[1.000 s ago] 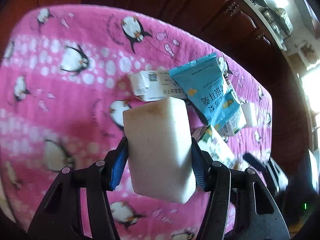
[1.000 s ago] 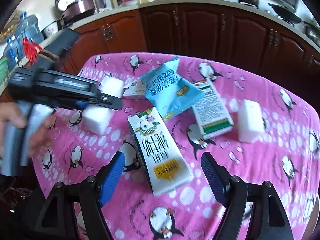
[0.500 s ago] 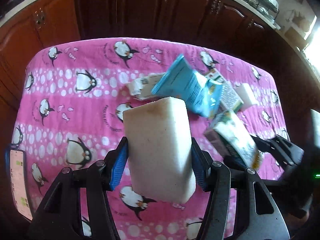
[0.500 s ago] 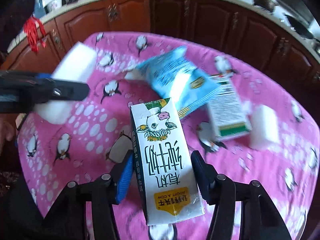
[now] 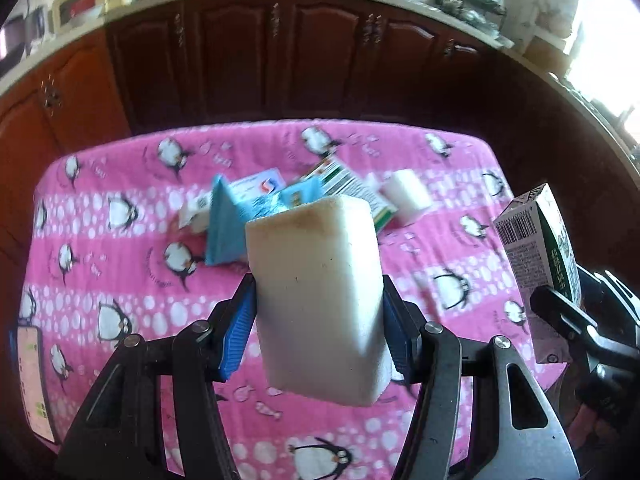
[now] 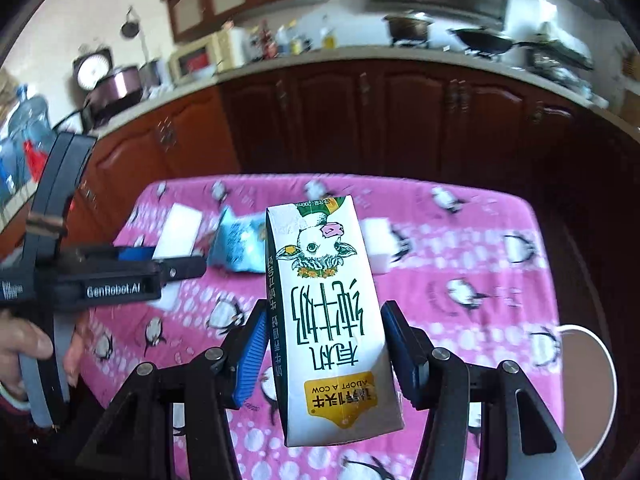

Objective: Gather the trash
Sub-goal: 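Carry the sponge with the left gripper while the right gripper carries the carton to the bin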

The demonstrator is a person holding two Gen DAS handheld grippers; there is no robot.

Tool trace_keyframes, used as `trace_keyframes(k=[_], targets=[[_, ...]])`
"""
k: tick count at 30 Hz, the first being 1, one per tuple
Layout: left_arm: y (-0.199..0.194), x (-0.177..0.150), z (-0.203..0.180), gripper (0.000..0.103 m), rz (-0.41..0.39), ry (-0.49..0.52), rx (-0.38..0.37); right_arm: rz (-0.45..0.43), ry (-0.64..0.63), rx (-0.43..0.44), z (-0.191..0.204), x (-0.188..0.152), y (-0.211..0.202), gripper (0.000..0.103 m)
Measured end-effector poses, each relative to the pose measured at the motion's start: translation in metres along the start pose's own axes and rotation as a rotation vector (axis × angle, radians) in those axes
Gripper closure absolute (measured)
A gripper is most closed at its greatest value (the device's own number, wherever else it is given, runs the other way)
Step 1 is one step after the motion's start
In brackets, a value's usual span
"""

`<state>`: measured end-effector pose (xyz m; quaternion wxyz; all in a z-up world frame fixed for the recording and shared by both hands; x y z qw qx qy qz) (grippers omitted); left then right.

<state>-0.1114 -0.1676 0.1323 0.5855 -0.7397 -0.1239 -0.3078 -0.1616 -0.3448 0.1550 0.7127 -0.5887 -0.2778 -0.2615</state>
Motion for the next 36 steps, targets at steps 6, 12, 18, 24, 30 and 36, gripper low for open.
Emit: trace_keyframes(k=[6,12,18,24,30,36], targets=[[-0.018,0.009,-0.032,0.046,-0.064,0.049,-0.03,-0.05,0.066,-0.041,-0.023,0.002,-0.03,0.049],[-0.03,0.018,-0.069,0.046,-0.105,0.108,-0.069,-0.093,0.095,-0.091,-0.04,0.003,-0.061,0.049],[-0.033,0.023,-0.104,0.046,-0.12,0.164,-0.118,-0.107,0.141,-0.15,-0.064,0.001,-0.083,0.049],[-0.023,0.028,-0.139,0.046,-0.103,0.2,-0.18,-0.111,0.186,-0.202,-0.091,-0.009,-0.101,0.049],[-0.01,0.033,-0.179,0.046,-0.08,0.237,-0.242,-0.112,0.234,-0.261,-0.121,-0.024,-0.118,0.049],[0.007,0.033,-0.222,0.046,-0.049,0.283,-0.286,-0.1,0.294,-0.313,-0.158,-0.042,-0.132,0.05]])
Point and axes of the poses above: each gripper's, at about its wrist camera, not at the fingertips, and y roughly the way its jaws point, z to its left, x to its top, the point moved 1 cm from there along y, roughly the way its jaws point
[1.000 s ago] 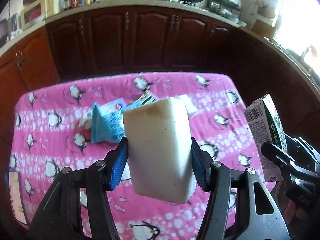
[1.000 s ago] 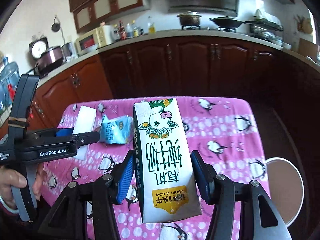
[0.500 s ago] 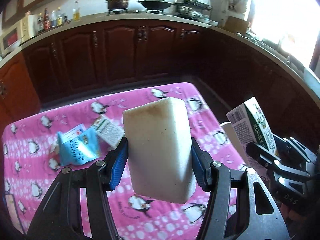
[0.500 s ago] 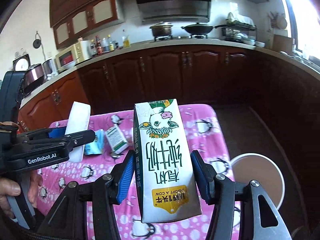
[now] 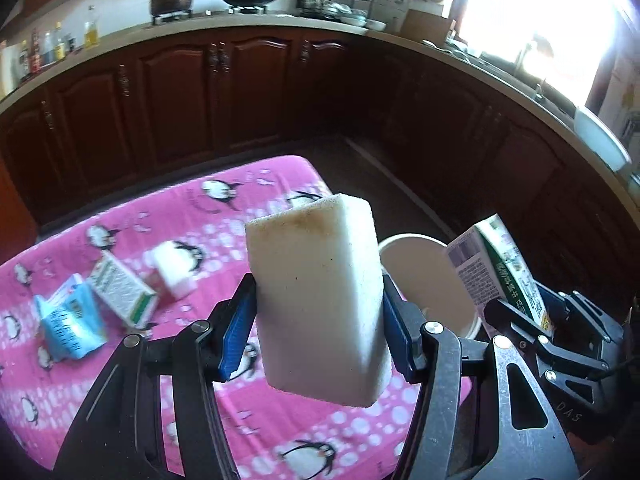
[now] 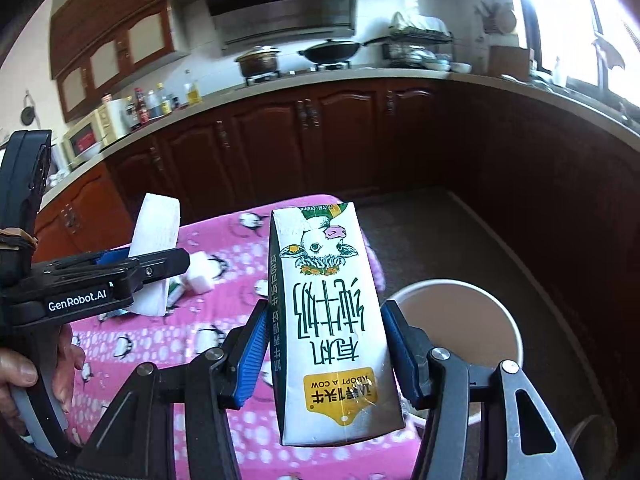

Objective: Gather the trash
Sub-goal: 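Carry the sponge with the left gripper while the right gripper carries the carton to the bin, then open the right gripper over the bin while the left gripper releases the sponge into it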

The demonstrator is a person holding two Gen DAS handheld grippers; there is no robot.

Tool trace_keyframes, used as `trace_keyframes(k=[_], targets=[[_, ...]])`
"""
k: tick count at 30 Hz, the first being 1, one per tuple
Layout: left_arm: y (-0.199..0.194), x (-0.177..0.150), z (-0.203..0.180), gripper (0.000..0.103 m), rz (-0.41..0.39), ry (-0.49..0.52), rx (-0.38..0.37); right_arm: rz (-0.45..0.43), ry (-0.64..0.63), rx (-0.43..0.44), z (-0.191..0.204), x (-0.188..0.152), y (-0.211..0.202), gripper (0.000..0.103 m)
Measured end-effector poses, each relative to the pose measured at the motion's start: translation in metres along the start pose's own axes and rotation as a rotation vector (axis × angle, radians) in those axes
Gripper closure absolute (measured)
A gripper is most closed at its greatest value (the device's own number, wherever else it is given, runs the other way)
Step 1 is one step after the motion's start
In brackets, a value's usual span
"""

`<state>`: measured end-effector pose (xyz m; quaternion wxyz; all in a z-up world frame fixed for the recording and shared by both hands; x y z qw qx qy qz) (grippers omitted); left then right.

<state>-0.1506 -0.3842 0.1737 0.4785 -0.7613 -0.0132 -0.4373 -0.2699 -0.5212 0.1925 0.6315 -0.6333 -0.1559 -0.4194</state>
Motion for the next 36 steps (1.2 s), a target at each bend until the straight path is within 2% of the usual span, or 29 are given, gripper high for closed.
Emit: trace_keyframes(k=[7,11,14,17,20,22,24,27,30,34,36], targets=[[0.042,0.002,-0.029,0.046,0.06,0.02,-0.044,0.033,0.063,-0.052,-0.045,-0.011,0.008,0.054],[0.061,-0.001,-0.035,0.046,0.098,0.01,-0.051,0.081,0.065,-0.102,-0.071,-0.021,0.038,0.061],[0.068,-0.003,-0.039,0.046,0.112,0.027,-0.045,0.138,0.137,-0.093,-0.102,-0.033,0.059,0.061],[0.077,-0.006,-0.038,0.046,0.132,0.027,-0.041,0.11,0.187,-0.072,-0.119,-0.041,0.062,0.061],[0.084,-0.007,-0.038,0.046,0.154,0.02,-0.047,0.091,0.175,-0.048,-0.127,-0.047,0.081,0.062],[0.085,-0.006,-0.041,0.045,0.15,0.035,-0.059,0.158,0.169,-0.094,-0.133,-0.046,0.097,0.062],[0.087,-0.005,-0.047,0.045,0.141,0.056,-0.075,0.099,0.192,-0.064,-0.14,-0.037,0.083,0.061],[0.096,-0.003,-0.061,0.044,0.153,0.06,-0.143,0.054,0.161,-0.114,-0.155,-0.025,0.061,0.061],[0.11,-0.004,-0.078,0.043,0.183,0.061,-0.206,0.051,0.166,-0.14,-0.169,-0.026,0.048,0.061],[0.129,-0.005,-0.099,0.039,0.236,0.069,-0.254,0.069,0.226,-0.14,-0.181,-0.039,0.042,0.059],[0.136,-0.004,-0.105,0.029,0.252,0.055,-0.298,0.085,0.24,-0.138,-0.183,-0.046,0.042,0.058]])
Point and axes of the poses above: each gripper's, at about its wrist camera, not at the fingertips, and y roughly the way its jaws point, z to its left, x to its top, the point moved 1 cm from there along y, roughly the way its jaws point
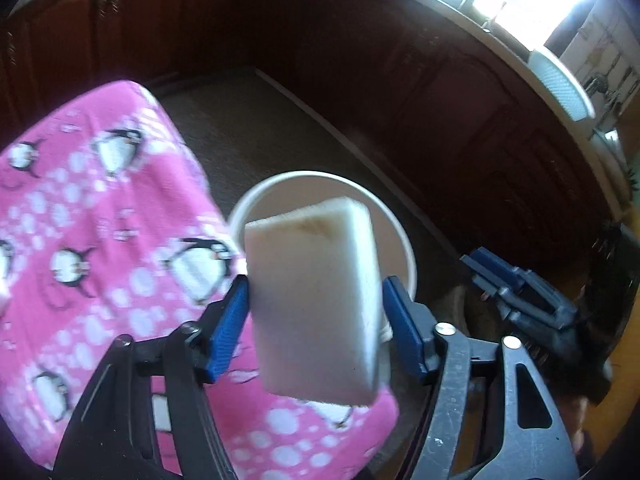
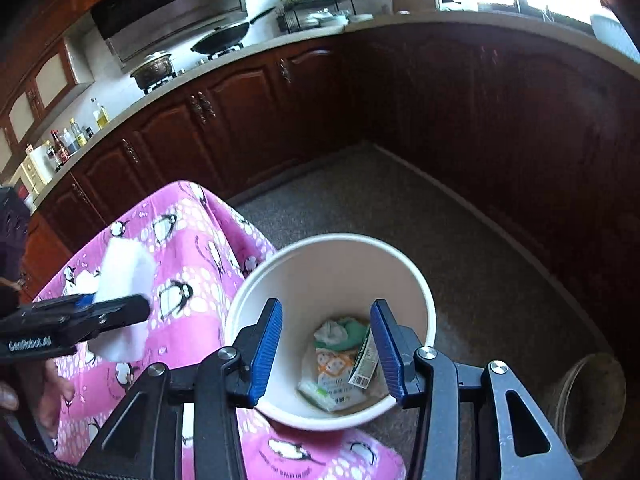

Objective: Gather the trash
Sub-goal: 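Open the right gripper over the bin while the left gripper releases the sponge into it, then move both open grippers back over the table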

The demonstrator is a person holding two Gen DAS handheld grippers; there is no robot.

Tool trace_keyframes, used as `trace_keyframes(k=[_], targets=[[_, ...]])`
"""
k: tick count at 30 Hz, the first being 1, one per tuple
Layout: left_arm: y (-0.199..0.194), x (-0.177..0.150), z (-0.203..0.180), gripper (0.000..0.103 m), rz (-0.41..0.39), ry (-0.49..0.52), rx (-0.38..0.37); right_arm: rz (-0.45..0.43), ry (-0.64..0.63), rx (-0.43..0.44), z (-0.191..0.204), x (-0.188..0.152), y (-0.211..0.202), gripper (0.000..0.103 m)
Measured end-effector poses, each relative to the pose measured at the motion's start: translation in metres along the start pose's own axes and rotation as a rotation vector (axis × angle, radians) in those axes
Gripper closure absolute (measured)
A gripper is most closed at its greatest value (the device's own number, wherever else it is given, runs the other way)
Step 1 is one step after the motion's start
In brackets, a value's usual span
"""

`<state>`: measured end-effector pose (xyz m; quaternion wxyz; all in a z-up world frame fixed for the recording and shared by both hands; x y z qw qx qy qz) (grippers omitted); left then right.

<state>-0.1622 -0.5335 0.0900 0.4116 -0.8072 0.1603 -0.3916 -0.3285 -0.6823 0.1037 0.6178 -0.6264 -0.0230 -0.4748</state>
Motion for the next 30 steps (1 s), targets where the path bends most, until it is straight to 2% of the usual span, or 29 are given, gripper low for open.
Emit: trace_keyframes(k=[2,5,11,14,22,26,30], targets=[[0.004,0.002,0.0,0.023,-0.003,-0.016,-0.016,0.003,0.003,-0.004,-0.003,-0.005,-0.003,0.055],[0.006,0.003,0.003,0.022,0.005,-0.018,-0.015,0.002,0.025,0.004,-0.003,-0.006,-0.002,0.053],[-0.01,0.0,0.014,0.022,-0.035,-0.002,0.064,-0.009,0.026,0.014,0.001,-0.003,-0.005,0.052],[-0.022,-0.002,0.023,0.022,-0.076,0.005,0.121,-0.005,0.008,0.018,0.01,-0.003,0.0,0.052],[-0.048,-0.012,0.044,0.022,-0.127,-0.005,0.202,0.018,-0.054,0.021,0.045,-0.009,0.012,0.051],[-0.062,-0.017,0.053,0.022,-0.148,-0.017,0.228,0.01,-0.085,0.03,0.063,-0.009,0.01,0.042],[-0.083,-0.023,0.067,0.022,-0.18,-0.045,0.262,-0.003,-0.114,0.043,0.082,-0.008,0.005,0.041]])
Point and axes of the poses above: each gripper's, at about its wrist camera, not at the fingertips, and y roughly the way its jaws point, z to its left, x to its top, the point moved 1 cm from there along y, roughly the way its jaws point
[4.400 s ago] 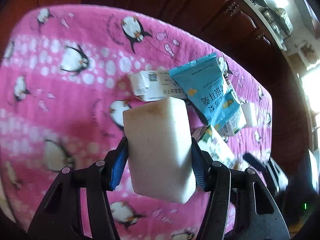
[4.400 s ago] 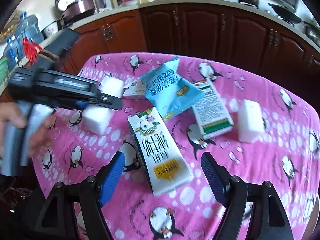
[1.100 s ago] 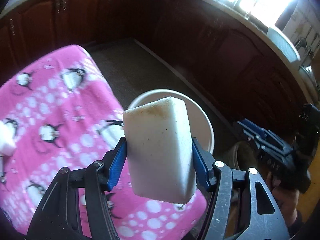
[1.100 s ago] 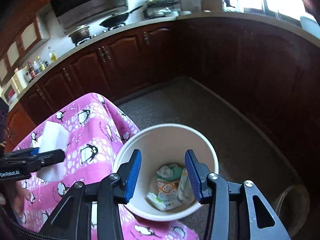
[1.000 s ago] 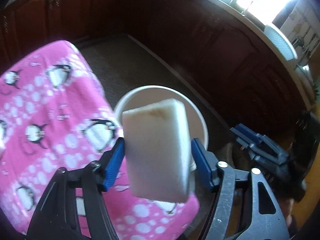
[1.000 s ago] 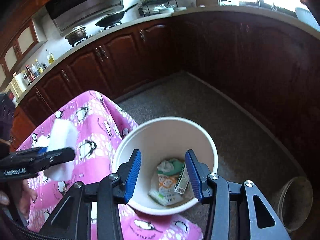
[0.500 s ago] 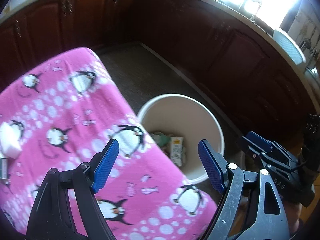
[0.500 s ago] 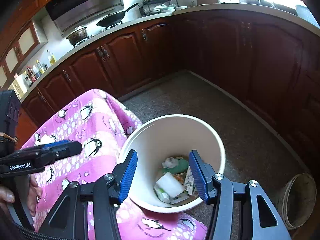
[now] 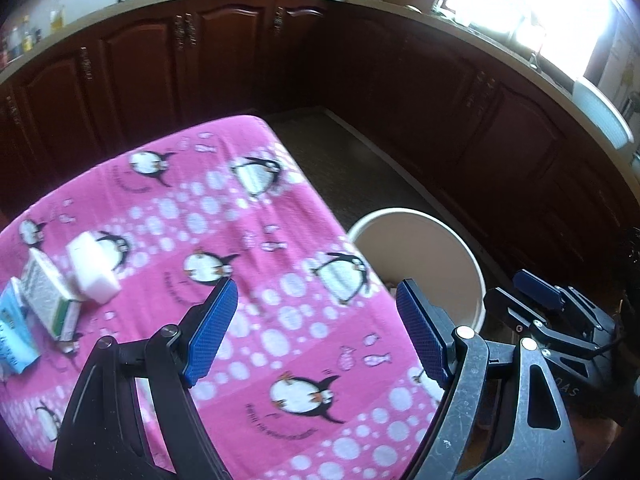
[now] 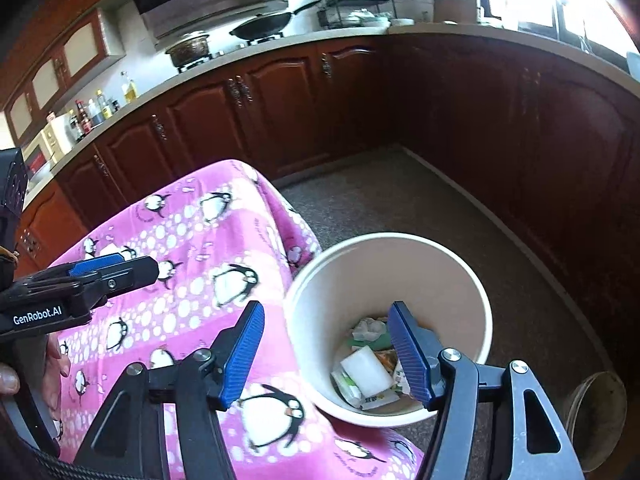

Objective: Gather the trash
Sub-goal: 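Move both open grippers back over the table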

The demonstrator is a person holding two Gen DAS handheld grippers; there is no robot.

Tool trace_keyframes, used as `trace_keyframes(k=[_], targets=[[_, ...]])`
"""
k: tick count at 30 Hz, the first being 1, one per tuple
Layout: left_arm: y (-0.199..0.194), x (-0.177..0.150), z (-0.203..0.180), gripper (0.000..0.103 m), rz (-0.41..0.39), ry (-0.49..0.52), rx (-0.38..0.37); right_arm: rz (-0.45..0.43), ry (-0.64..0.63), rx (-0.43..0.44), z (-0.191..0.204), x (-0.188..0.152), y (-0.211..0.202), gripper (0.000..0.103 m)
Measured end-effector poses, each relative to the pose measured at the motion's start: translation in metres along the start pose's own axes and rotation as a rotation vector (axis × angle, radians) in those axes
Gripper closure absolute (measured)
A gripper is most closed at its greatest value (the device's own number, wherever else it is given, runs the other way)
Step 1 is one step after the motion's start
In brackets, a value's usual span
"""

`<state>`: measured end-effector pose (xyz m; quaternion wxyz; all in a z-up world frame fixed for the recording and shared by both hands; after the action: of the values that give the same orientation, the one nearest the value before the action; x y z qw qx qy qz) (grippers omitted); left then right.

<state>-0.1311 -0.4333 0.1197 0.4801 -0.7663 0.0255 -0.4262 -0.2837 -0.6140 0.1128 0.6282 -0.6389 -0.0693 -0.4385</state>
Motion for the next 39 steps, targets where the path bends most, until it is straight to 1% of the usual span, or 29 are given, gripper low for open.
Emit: trace_keyframes(k=[3,5,13,16,21,25,29,33,37,39], targets=[[-0.015,-0.003,0.014,0.022,-0.023,-0.023,0.029,-0.005,-0.013,0.014,0.014,0.002,-0.002,0.04],[-0.025,-0.006,0.023,0.022,-0.035,-0.038,0.049,-0.008,-0.026,0.02,0.024,0.003,-0.004,0.035],[-0.063,-0.024,0.068,0.022,-0.078,-0.108,0.113,-0.017,-0.082,0.068,0.071,0.004,-0.009,0.034],[-0.08,-0.033,0.086,0.022,-0.09,-0.132,0.139,-0.021,-0.111,0.09,0.091,0.004,-0.012,0.032],[-0.107,-0.05,0.124,0.022,-0.104,-0.183,0.179,-0.024,-0.163,0.136,0.126,0.002,-0.017,0.031],[-0.126,-0.065,0.157,0.022,-0.102,-0.217,0.194,-0.015,-0.211,0.187,0.156,-0.002,-0.017,0.028],[-0.141,-0.084,0.195,0.022,-0.098,-0.246,0.218,0.012,-0.248,0.238,0.184,-0.005,-0.007,0.028],[-0.149,-0.102,0.241,0.022,-0.082,-0.318,0.208,0.056,-0.278,0.271,0.212,-0.005,0.013,0.028],[-0.152,-0.112,0.28,0.022,-0.073,-0.373,0.218,0.096,-0.294,0.302,0.24,0.001,0.038,0.028],[-0.151,-0.112,0.302,0.022,-0.068,-0.402,0.241,0.118,-0.295,0.323,0.252,0.004,0.049,0.028]])
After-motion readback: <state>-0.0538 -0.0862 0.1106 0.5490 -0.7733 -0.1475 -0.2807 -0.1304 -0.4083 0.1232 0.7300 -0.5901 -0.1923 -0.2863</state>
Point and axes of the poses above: each gripper's, at about its wrist camera, not at the fingertips, and y roughly the way its jaws point, z to its left, x to its top, the point moved 1 cm from there along y, roughly the way its jaws point
